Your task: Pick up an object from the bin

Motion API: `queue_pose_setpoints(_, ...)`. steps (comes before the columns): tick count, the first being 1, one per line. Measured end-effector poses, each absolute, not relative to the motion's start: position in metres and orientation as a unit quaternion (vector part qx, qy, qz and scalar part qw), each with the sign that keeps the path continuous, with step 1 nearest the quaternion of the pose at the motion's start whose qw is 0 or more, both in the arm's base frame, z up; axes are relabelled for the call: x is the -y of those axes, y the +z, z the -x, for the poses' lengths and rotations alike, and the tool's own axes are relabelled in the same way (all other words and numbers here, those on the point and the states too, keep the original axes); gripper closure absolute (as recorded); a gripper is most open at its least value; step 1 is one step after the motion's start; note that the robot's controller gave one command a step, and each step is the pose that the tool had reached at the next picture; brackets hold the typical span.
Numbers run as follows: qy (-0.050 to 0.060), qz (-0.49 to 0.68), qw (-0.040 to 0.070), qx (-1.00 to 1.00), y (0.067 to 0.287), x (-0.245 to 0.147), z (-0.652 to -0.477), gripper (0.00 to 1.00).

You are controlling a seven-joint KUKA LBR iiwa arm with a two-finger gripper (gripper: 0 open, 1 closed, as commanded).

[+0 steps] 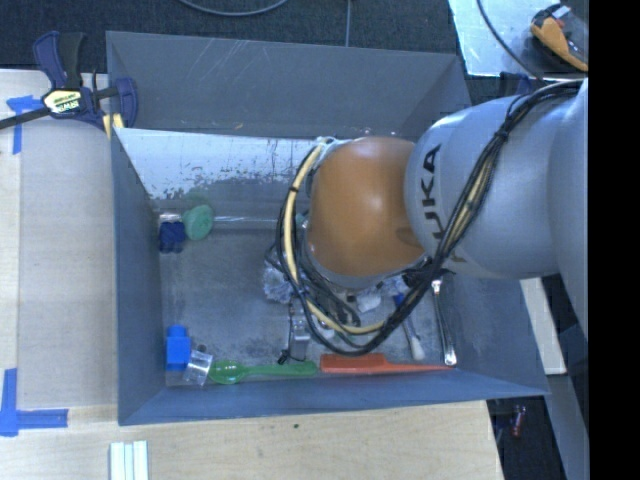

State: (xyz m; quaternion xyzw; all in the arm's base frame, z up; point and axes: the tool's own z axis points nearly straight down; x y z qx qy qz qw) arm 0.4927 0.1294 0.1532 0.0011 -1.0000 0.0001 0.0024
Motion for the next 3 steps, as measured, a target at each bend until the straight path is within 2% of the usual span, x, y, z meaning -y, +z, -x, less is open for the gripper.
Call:
queue_pose_setpoints(1,0.000,0.001,-0.001,1.000,0.156,-0.129,-0.495,0.00)
queue_pose_setpoints(2,0.000,0.062,-0.003,0.998,0.070,-0.067,-0.561,0.00)
queue_pose_setpoints(3,-0.002,0.026,-0.005,1.000,0.143,-0.043,-0.523,0.00)
